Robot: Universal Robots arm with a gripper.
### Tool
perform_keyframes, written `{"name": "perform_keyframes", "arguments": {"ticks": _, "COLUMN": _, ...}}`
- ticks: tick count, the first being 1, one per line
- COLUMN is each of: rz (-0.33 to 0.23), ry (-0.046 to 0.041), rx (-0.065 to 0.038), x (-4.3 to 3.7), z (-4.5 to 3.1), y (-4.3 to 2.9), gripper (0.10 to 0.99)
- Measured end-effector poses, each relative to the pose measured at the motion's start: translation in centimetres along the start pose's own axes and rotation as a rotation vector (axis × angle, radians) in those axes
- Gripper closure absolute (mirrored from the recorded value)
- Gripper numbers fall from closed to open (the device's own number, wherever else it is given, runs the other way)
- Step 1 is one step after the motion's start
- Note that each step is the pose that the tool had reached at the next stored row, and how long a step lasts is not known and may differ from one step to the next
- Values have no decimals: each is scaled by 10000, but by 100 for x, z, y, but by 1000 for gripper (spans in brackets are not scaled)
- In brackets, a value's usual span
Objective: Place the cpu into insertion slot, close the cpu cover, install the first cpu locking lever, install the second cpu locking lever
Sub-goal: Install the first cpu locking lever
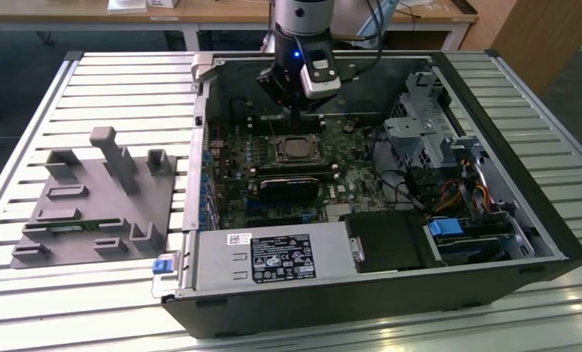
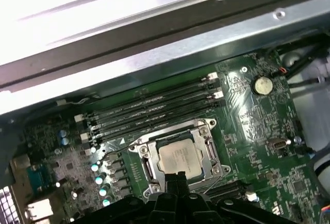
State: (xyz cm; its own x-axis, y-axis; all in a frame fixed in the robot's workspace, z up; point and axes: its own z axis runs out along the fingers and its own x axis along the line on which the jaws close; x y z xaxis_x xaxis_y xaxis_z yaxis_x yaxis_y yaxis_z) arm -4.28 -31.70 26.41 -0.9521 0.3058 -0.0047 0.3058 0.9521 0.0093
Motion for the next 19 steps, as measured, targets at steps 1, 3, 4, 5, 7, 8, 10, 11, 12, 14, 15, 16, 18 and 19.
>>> {"name": "perform_keyframes", "arguments": {"ticks": 1, "rz": -157, "ry": 2, "rx": 0, "x": 1, "z": 0, "y": 0, "gripper": 980}}
{"name": "perform_keyframes", "arguments": {"ticks": 3, "rz": -451, "ry": 5, "rx": -2, "x": 2, "z": 2, "y": 0, "gripper": 980}}
{"name": "perform_keyframes", "arguments": {"ticks": 4, "rz": -607, "ry": 6, "rx": -3, "x": 2, "z": 2, "y": -1, "gripper": 980}}
{"name": "perform_keyframes", "arguments": {"ticks": 5, "rz": -751, "ry": 7, "rx": -3, "x": 3, "z": 3, "y": -1, "gripper": 980}}
{"name": "perform_keyframes", "arguments": {"ticks": 7, "rz": -1046, "ry": 10, "rx": -5, "x": 5, "z": 4, "y": -2, "gripper": 980}}
{"name": "perform_keyframes", "arguments": {"ticks": 8, "rz": -1194, "ry": 11, "rx": -6, "x": 6, "z": 5, "y": -2, "gripper": 980}}
{"name": "perform_keyframes", "arguments": {"ticks": 10, "rz": -1490, "ry": 14, "rx": -6, "x": 8, "z": 6, "y": -3, "gripper": 980}}
{"name": "perform_keyframes", "arguments": {"ticks": 11, "rz": -1631, "ry": 15, "rx": -7, "x": 9, "z": 7, "y": -3, "gripper": 980}}
{"name": "perform_keyframes", "arguments": {"ticks": 12, "rz": -1778, "ry": 16, "rx": -8, "x": 10, "z": 8, "y": -3, "gripper": 980}}
{"name": "perform_keyframes", "arguments": {"ticks": 14, "rz": -2063, "ry": 19, "rx": -10, "x": 11, "z": 9, "y": -4, "gripper": 980}}
{"name": "perform_keyframes", "arguments": {"ticks": 15, "rz": -2204, "ry": 20, "rx": -11, "x": 12, "z": 9, "y": -4, "gripper": 980}}
{"name": "perform_keyframes", "arguments": {"ticks": 16, "rz": -2355, "ry": 22, "rx": -11, "x": 12, "z": 9, "y": -4, "gripper": 980}}
{"name": "perform_keyframes", "arguments": {"ticks": 18, "rz": -2648, "ry": 25, "rx": -13, "x": 14, "z": 10, "y": -4, "gripper": 980}}
{"name": "perform_keyframes", "arguments": {"ticks": 19, "rz": -2796, "ry": 27, "rx": -13, "x": 14, "z": 11, "y": -5, "gripper": 980}}
